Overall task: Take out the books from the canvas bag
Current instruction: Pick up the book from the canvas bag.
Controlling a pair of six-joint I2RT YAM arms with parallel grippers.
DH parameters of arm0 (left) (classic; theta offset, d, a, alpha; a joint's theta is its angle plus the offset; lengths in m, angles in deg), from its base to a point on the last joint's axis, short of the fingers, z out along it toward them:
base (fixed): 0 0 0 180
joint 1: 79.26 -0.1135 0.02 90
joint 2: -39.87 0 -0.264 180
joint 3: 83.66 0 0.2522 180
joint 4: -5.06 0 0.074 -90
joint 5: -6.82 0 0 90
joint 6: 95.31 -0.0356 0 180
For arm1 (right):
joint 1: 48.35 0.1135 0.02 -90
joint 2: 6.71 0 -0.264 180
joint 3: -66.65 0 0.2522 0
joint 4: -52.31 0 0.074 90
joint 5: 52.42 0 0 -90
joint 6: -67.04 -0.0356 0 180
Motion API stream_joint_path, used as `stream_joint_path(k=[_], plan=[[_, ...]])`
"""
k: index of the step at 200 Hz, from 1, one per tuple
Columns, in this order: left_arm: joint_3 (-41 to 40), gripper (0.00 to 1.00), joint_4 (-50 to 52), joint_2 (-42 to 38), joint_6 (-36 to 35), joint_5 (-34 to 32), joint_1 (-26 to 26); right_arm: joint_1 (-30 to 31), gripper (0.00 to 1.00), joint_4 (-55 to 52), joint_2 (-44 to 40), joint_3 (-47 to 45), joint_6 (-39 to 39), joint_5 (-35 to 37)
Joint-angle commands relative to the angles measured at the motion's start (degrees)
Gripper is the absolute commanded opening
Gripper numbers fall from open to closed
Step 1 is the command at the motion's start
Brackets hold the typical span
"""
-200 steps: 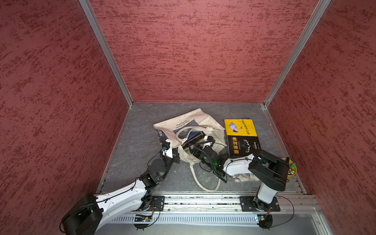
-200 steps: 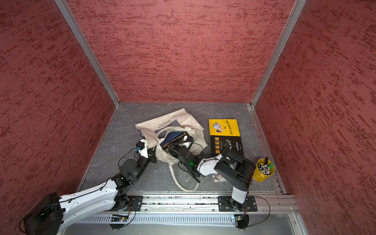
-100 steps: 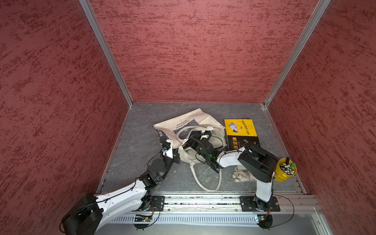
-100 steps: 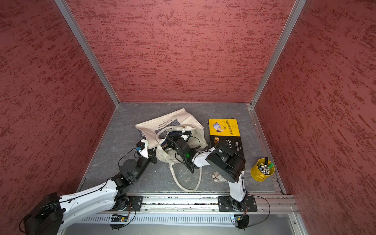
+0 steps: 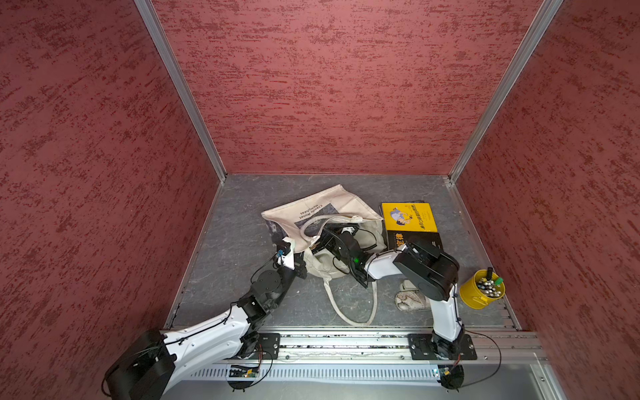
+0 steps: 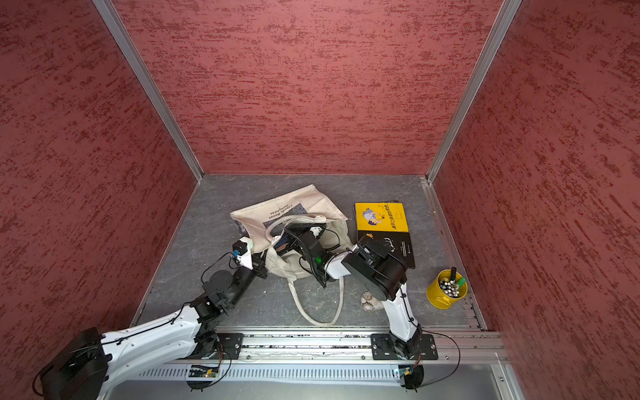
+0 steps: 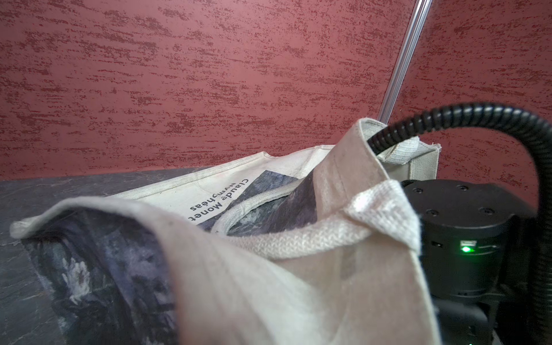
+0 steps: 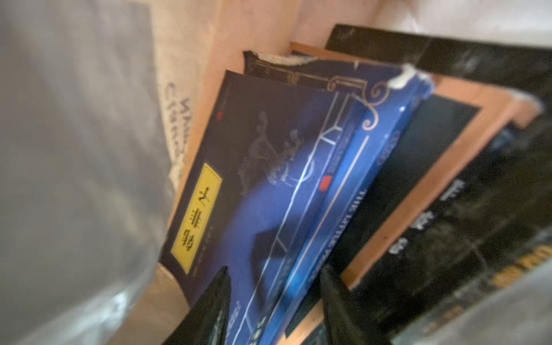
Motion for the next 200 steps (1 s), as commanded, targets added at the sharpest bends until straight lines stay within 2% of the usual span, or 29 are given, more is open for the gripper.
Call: stream_joint_path(k=[1, 24, 56, 82, 91, 111, 129, 153, 200], plan=[[0.44, 0.0, -5.79, -0.22, 0.49, 2.97, 0.12, -0.52, 0.51, 1.01, 1.48, 2.34, 0.14, -0.66], [0.55, 0.0, -5.95, 0.13, 0.41, 3.15, 0.12, -1.11, 0.49, 0.0, 1.68, 3.8, 0.92, -0.24], [0.53, 0.0, -6.22, 0.74, 0.54, 3.4, 0.08, -2.34, 0.39, 0.98, 2.26, 4.91, 1.29, -1.09], [0.57, 0.0, -6.32, 1.09, 0.51, 3.56, 0.12, -3.05, 0.35, 2.57, 2.85, 5.0, 0.46, -1.55], [0.57, 0.0, -6.47, 1.21, 0.54, 3.63, 0.06, -3.07, 0.36, 3.94, 3.23, 5.09, 0.46, -1.52], [0.65, 0.0, -6.73, 1.7, 0.45, 3.67, 0.11, -3.16, 0.51, 5.83, 4.27, 6.41, 0.65, -2.1], [0.59, 0.0, -6.75, 1.72, 0.43, 3.76, 0.09, -3.18, 0.54, 6.83, 4.9, 7.83, 1.51, -2.33], [0.57, 0.0, -6.67, 1.6, 0.24, 3.67, 0.04, -3.25, 0.34, 7.06, 4.11, 7.32, 0.82, -0.99], [0.65, 0.0, -6.54, 1.87, 0.38, 3.67, -0.03, -3.24, 0.18, 9.22, 0.49, 2.01, -1.59, -0.45]])
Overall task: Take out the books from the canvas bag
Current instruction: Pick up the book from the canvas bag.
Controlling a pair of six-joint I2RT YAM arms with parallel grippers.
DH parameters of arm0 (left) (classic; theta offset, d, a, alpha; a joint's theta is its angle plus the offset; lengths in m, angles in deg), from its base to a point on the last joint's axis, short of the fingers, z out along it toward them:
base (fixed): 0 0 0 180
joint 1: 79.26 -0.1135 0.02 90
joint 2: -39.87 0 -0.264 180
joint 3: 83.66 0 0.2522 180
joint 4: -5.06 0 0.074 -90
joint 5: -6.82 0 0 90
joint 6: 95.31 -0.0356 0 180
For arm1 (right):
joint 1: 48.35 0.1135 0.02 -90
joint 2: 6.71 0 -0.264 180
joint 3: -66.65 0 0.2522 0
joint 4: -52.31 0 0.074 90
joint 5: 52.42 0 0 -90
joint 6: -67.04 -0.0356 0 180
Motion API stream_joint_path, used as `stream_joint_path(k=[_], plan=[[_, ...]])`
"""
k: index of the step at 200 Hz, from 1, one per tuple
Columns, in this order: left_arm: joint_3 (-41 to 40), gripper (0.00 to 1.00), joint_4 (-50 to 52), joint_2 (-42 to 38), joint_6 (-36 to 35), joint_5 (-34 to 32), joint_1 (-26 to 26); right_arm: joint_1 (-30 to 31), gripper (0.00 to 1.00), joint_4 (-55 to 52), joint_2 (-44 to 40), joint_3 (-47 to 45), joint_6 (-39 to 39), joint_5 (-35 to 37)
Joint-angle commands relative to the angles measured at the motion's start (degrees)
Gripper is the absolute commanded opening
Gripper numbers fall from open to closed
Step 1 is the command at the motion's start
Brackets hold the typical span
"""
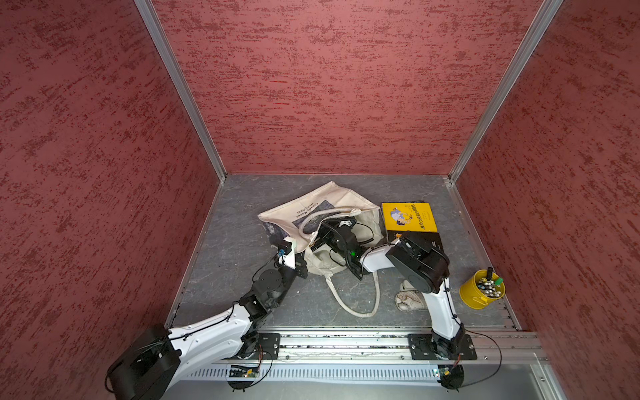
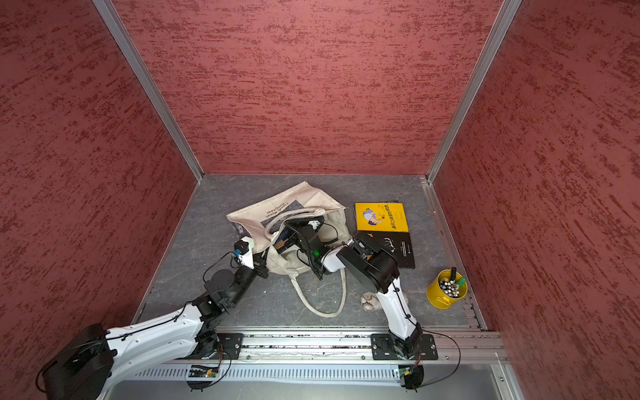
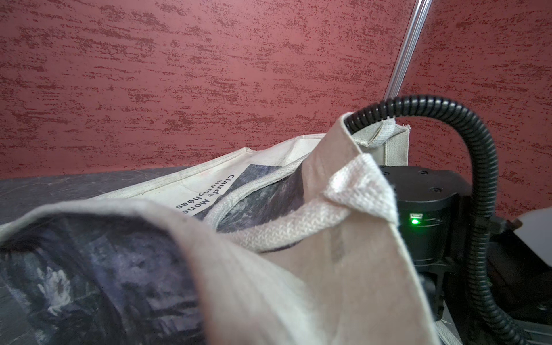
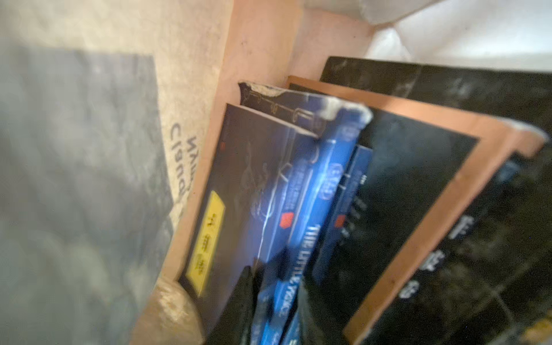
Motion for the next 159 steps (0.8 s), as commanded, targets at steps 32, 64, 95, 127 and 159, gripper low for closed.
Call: stream_joint_path(k=[32, 64, 95, 127, 159], plan=[[0.9, 0.0, -4.71, 0.21, 0.35, 2.91, 0.41, -0.49, 0.12, 5.82, -7.72, -6.65, -1.6, 1.41], [1.22, 0.0, -3.98, 0.33, 0.37, 2.59, 0.34, -0.34, 0.07, 4.19, -14.04, -13.54, -3.48, 2.57], [1.63, 0.0, -3.24, 0.41, 0.23, 2.35, 0.36, -0.17, 0.07, 3.41, -19.57, -20.82, -6.0, 5.25], [1.72, 0.0, -3.36, 0.8, 0.23, 2.44, 0.34, -0.25, 0.28, 3.31, -18.66, -21.21, -4.96, 3.89], [1.71, 0.0, -3.18, 0.55, 0.18, 2.47, 0.36, -0.26, 0.4, 6.99, -16.11, -21.67, -7.0, 0.65]])
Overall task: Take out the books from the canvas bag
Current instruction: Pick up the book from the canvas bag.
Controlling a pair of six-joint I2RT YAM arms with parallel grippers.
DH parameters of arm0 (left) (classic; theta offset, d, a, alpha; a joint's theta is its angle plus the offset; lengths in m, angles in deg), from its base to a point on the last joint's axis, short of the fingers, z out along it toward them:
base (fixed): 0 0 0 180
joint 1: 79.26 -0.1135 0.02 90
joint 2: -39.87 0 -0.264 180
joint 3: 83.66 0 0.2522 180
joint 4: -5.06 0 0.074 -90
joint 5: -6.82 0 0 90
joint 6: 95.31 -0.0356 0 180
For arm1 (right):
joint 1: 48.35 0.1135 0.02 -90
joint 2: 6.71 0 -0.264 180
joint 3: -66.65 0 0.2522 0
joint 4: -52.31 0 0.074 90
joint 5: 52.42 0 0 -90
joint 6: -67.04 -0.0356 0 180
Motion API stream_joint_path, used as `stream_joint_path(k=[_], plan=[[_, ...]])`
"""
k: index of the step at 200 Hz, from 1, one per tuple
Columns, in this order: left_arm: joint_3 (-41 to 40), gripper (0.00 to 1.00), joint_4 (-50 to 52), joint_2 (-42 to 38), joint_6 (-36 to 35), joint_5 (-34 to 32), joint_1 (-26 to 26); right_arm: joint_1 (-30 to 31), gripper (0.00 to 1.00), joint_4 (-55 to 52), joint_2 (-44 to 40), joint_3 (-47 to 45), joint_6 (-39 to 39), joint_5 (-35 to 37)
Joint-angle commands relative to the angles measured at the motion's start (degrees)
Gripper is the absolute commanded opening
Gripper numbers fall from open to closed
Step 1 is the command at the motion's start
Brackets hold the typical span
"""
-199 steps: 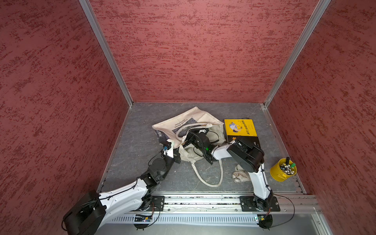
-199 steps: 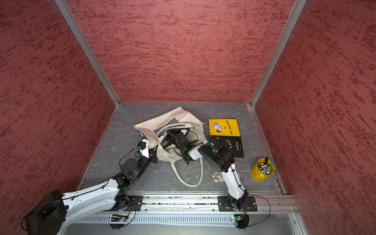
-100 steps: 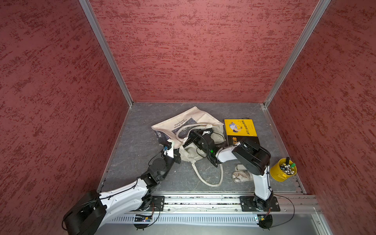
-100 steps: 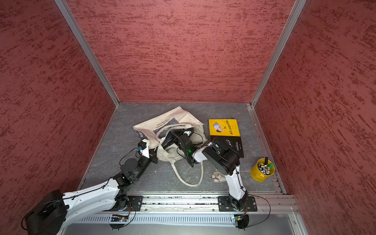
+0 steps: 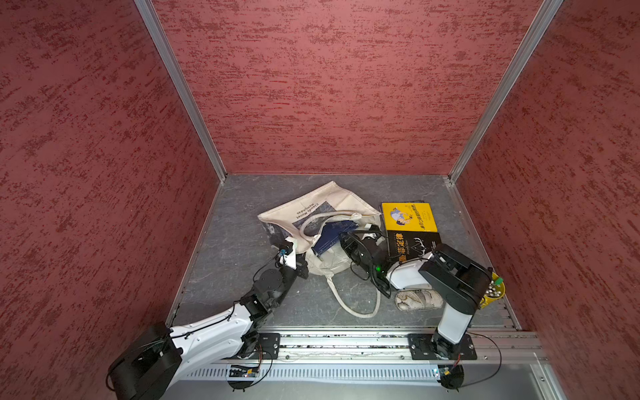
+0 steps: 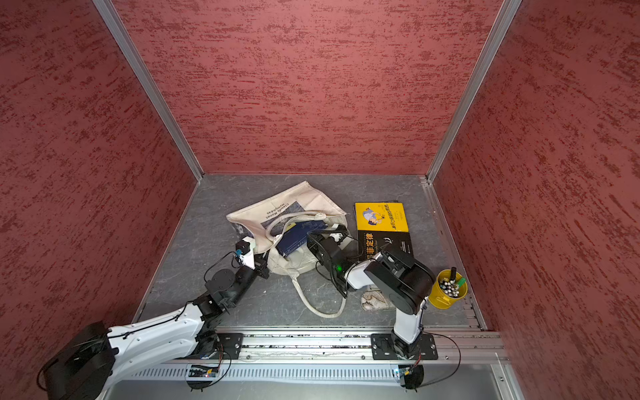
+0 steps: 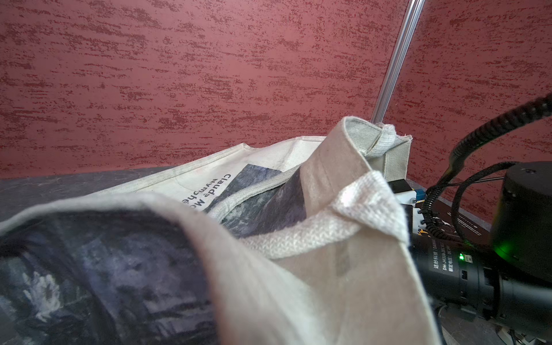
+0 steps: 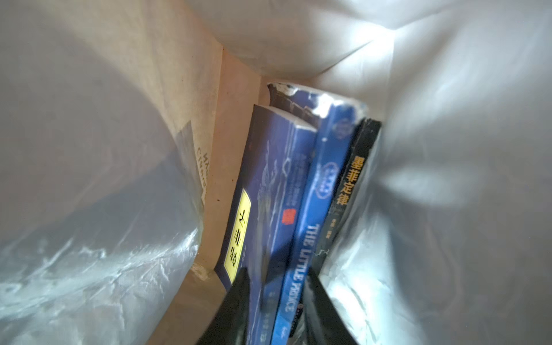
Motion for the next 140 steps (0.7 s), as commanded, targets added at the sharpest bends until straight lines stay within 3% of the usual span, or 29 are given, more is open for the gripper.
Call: stream_joint_path(k=[1, 24, 58, 140], plan=[[1.64, 0.0, -2.76, -0.27, 0.21, 1.68, 0.27, -0.15, 0.41, 5.17, 1.54, 0.25, -1.9, -1.96], [1.59, 0.0, -2.66, -0.4, 0.08, 1.66, 0.33, 0.09, 0.47, 5.06, 1.61, -0.24, -3.09, -3.03], [1.8, 0.0, -2.66, -0.06, 0.2, 2.01, 0.29, 1.69, 0.48, 1.57, -1.29, -1.59, -2.38, 0.81], [1.94, 0.0, -2.57, 0.02, 0.28, 2.32, 0.3, 4.32, 0.5, 0.92, 1.21, 2.22, -1.77, -2.06]])
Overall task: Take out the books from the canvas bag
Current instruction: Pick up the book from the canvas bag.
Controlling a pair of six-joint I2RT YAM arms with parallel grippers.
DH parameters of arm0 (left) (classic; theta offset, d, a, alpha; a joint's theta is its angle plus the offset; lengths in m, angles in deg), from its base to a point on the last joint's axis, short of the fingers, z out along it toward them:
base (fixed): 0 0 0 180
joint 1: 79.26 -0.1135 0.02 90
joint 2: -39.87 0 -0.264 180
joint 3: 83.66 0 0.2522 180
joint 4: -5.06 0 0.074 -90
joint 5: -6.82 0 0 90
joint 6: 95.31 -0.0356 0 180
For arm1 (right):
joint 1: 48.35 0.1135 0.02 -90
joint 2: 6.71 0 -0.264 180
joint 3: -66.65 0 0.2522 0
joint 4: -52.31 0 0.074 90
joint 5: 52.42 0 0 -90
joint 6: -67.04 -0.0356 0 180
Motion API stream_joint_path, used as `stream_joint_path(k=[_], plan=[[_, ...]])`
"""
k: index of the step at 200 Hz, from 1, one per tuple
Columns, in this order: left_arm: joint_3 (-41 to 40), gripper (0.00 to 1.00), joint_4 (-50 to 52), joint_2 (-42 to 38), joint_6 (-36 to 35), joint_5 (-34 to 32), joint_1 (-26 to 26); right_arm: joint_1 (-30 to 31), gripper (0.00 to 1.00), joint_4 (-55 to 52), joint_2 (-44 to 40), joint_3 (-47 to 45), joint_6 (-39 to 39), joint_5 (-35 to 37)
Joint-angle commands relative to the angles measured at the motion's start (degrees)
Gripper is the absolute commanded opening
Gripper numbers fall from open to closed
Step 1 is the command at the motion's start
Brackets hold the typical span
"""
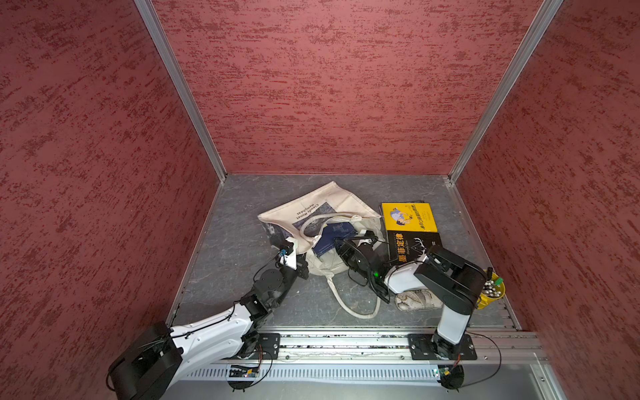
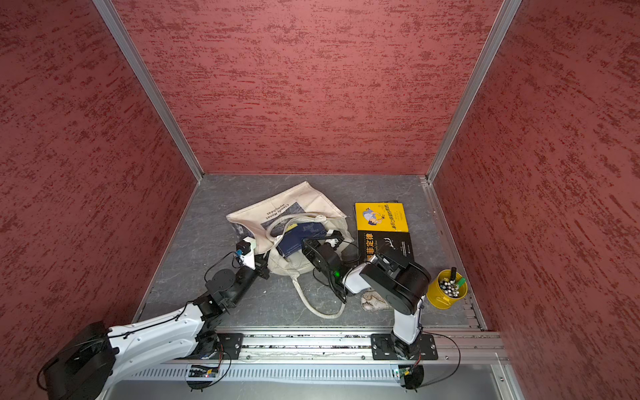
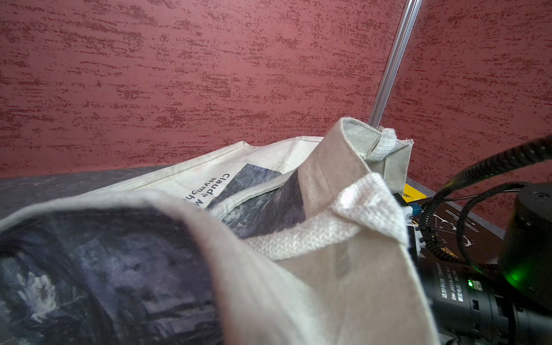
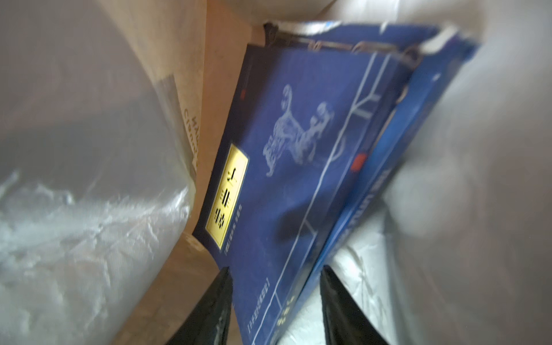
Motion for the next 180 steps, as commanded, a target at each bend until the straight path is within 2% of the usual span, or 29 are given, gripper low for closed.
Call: stream_joint_path(k=[1, 32, 78, 134, 180], plan=[[1.9, 0.0, -2.62, -0.22, 0.25, 1.79, 0.32, 0.57, 0.5, 0.9, 0.71, 2.79, -0.06, -1.02], [1.86, 0.0, -2.62, -0.1, 0.25, 1.88, 0.34, 0.57, 0.47, 7.4, 5.97, 4.4, -2.28, -3.03], [1.88, 0.0, -2.62, -0.23, 0.24, 2.03, 0.3, 0.5, 0.42, 3.53, 7.7, 7.88, -1.61, -0.17], [1.96, 0.0, -2.7, 0.21, 0.33, 2.41, 0.33, -1.78, 0.45, -0.26, 12.02, 13.73, -0.99, 1.03], [1.95, 0.0, -2.7, 0.34, 0.31, 2.56, 0.3, -2.23, 0.5, -0.52, 15.69, 17.47, -1.64, 5.97]])
